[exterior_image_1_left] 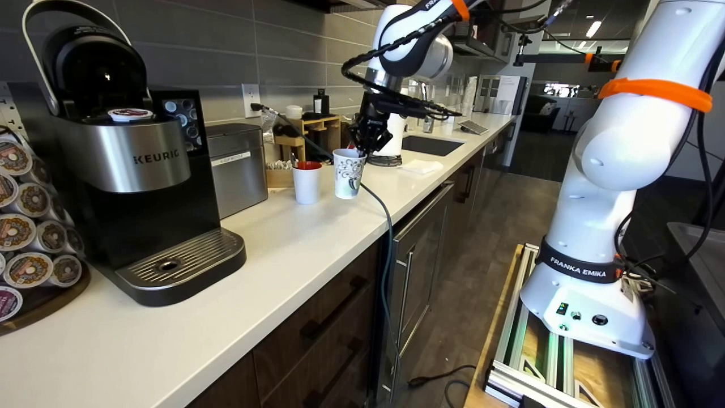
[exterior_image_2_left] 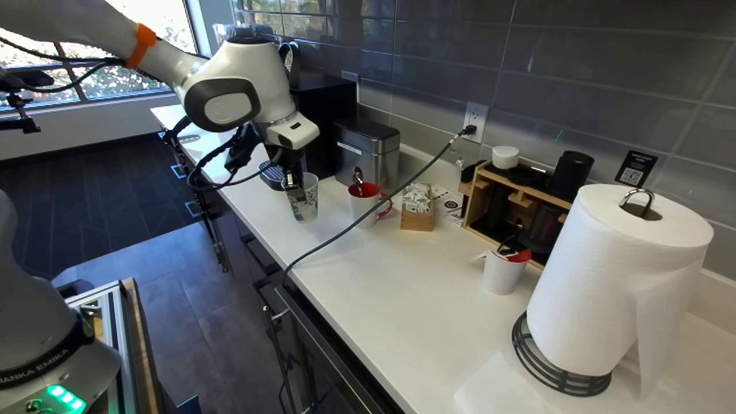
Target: Empty the contents in the cup into the mug cup
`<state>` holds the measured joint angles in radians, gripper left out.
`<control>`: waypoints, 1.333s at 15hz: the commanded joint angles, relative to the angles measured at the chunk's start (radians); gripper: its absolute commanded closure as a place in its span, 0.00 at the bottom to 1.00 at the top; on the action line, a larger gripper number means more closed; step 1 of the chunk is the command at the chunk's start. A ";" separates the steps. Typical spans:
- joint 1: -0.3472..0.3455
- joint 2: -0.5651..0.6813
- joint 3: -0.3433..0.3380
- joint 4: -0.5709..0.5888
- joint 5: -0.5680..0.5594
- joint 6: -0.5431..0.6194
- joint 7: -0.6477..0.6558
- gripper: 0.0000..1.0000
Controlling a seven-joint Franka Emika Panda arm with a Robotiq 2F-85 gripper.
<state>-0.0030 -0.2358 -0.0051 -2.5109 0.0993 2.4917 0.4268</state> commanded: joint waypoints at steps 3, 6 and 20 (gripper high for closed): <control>-0.095 -0.229 -0.006 -0.151 0.090 0.040 0.098 0.99; -0.174 -0.258 0.044 -0.138 0.062 0.054 0.239 0.99; -0.659 -0.233 0.587 0.108 -0.650 -0.030 1.169 0.99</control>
<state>-0.6069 -0.4970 0.5458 -2.4626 -0.3649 2.5591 1.4418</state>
